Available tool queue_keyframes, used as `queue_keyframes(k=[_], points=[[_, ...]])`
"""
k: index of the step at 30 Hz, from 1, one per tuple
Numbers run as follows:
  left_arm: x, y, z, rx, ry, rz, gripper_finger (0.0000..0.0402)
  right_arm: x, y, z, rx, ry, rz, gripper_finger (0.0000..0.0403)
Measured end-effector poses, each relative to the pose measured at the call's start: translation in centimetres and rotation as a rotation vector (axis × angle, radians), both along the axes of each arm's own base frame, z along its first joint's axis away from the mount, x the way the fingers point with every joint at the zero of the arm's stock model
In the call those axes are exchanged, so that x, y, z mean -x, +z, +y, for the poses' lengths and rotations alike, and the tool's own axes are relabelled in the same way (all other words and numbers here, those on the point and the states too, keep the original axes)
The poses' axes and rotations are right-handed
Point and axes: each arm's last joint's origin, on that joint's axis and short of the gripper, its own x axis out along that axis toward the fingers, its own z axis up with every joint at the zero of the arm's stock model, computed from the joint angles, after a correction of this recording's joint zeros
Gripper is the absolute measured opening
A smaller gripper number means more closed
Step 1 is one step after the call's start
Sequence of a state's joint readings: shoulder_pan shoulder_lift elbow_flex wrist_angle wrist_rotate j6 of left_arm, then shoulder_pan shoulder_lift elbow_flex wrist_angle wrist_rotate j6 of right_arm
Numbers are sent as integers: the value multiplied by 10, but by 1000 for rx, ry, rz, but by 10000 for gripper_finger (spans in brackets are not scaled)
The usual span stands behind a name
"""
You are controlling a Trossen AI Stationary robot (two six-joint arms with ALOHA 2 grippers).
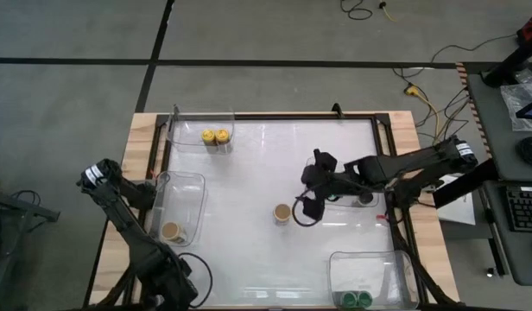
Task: Sort spices by type
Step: Put the black seasoning bottle into the middle right transparent bin
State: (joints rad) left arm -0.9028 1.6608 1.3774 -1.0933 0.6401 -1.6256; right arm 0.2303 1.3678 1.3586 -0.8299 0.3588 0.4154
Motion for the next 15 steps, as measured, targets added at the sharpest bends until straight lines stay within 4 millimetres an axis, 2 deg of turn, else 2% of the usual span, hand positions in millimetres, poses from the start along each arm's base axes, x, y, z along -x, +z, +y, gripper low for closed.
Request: queue_keyframes(k=[7,15], points=[[5,-30,1,33,56,134,330,0,1,6,-16,-3,-24,364],[7,-42,3,33,72,186,330,-1,1,6,0,16,-26,364]])
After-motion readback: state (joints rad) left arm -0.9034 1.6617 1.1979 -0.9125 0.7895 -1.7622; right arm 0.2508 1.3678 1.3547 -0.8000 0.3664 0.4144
